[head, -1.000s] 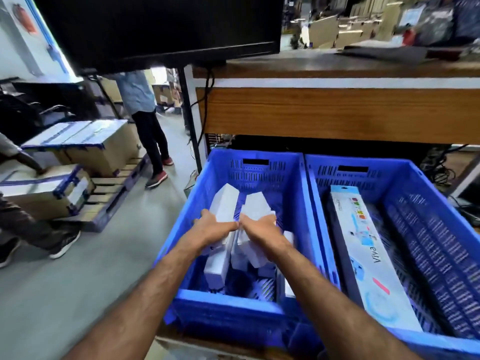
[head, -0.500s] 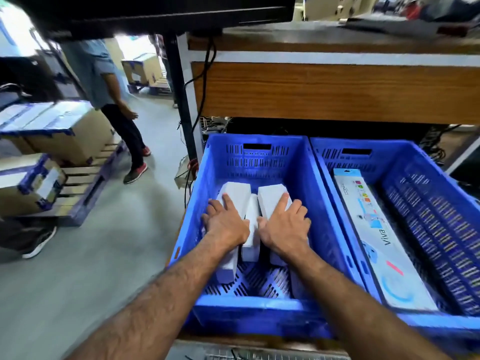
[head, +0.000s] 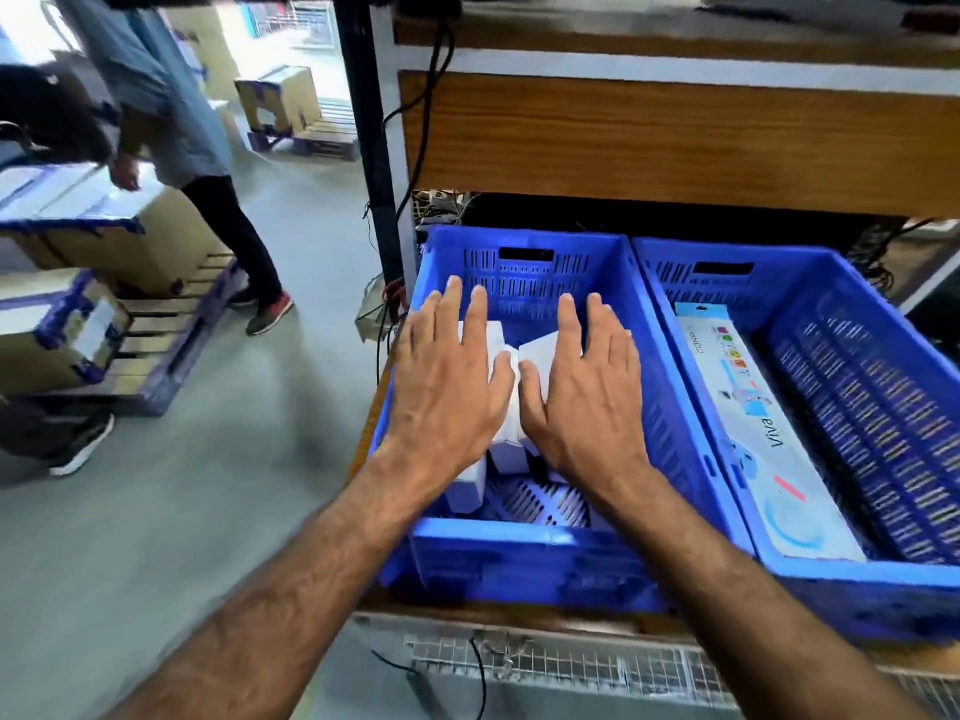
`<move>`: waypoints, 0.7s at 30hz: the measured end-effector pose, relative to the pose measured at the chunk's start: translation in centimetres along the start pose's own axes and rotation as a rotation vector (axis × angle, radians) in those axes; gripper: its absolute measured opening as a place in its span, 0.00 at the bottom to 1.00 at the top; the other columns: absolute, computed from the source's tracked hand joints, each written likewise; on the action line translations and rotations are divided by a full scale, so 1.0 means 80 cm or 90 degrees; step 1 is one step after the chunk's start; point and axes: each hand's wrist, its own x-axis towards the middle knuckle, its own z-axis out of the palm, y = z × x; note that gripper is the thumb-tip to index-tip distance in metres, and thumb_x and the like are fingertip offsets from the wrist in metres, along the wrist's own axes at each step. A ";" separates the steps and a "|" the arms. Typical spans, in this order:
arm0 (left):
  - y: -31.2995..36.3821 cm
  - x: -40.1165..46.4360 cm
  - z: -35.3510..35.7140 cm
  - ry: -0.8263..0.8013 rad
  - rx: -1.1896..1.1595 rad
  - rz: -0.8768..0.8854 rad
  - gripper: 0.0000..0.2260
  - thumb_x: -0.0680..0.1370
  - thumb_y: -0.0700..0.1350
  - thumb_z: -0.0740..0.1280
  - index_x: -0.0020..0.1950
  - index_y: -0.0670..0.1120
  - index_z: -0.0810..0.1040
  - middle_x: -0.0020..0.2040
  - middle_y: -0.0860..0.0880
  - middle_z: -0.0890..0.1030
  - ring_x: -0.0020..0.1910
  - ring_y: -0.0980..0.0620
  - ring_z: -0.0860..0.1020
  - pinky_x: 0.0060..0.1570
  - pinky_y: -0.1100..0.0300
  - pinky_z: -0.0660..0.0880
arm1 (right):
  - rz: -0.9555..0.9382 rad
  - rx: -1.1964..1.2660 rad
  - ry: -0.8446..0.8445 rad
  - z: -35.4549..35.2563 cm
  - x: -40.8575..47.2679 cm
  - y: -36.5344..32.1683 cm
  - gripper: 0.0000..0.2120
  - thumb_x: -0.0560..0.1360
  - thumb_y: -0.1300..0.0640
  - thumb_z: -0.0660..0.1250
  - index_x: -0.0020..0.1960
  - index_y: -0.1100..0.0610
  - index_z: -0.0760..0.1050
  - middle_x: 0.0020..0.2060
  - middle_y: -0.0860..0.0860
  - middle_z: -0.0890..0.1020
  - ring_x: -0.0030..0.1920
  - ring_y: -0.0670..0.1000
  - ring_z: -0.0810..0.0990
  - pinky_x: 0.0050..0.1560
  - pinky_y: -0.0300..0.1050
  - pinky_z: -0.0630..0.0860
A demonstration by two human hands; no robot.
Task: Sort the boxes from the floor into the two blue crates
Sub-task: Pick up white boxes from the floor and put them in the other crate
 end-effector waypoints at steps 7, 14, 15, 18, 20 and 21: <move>-0.027 -0.063 -0.058 0.117 0.000 -0.065 0.28 0.82 0.53 0.59 0.81 0.43 0.63 0.82 0.43 0.61 0.79 0.42 0.62 0.78 0.45 0.58 | -0.134 0.106 0.061 -0.020 -0.021 -0.037 0.33 0.82 0.45 0.58 0.81 0.61 0.58 0.80 0.62 0.59 0.80 0.62 0.57 0.79 0.59 0.55; -0.038 -0.172 -0.102 0.203 0.059 -0.220 0.28 0.82 0.50 0.61 0.81 0.43 0.63 0.82 0.46 0.62 0.81 0.45 0.60 0.79 0.43 0.57 | -0.339 0.304 0.034 -0.038 -0.073 -0.093 0.33 0.81 0.48 0.63 0.80 0.63 0.61 0.79 0.62 0.61 0.80 0.62 0.59 0.78 0.61 0.57; -0.037 -0.193 -0.108 0.205 0.079 -0.254 0.28 0.83 0.50 0.60 0.81 0.43 0.62 0.82 0.46 0.61 0.81 0.45 0.59 0.79 0.44 0.56 | -0.367 0.314 0.020 -0.041 -0.083 -0.099 0.32 0.81 0.47 0.63 0.80 0.62 0.61 0.79 0.62 0.61 0.80 0.61 0.59 0.78 0.61 0.57; -0.033 -0.262 -0.124 0.193 0.132 -0.356 0.28 0.83 0.52 0.59 0.82 0.44 0.60 0.83 0.48 0.59 0.82 0.47 0.56 0.81 0.47 0.51 | -0.450 0.330 -0.011 -0.043 -0.118 -0.118 0.32 0.82 0.46 0.60 0.80 0.62 0.60 0.79 0.61 0.61 0.80 0.61 0.58 0.79 0.60 0.55; -0.024 -0.316 -0.136 0.183 0.163 -0.426 0.28 0.83 0.52 0.59 0.82 0.44 0.60 0.83 0.47 0.58 0.82 0.47 0.55 0.81 0.48 0.50 | -0.510 0.355 -0.043 -0.043 -0.151 -0.134 0.32 0.82 0.46 0.60 0.80 0.61 0.60 0.79 0.61 0.61 0.80 0.61 0.59 0.79 0.60 0.54; -0.019 -0.344 -0.143 0.181 0.180 -0.460 0.28 0.83 0.52 0.60 0.82 0.44 0.61 0.83 0.47 0.58 0.82 0.47 0.55 0.81 0.48 0.50 | -0.537 0.370 -0.061 -0.044 -0.171 -0.143 0.32 0.82 0.46 0.60 0.80 0.61 0.60 0.79 0.61 0.61 0.80 0.61 0.58 0.79 0.60 0.55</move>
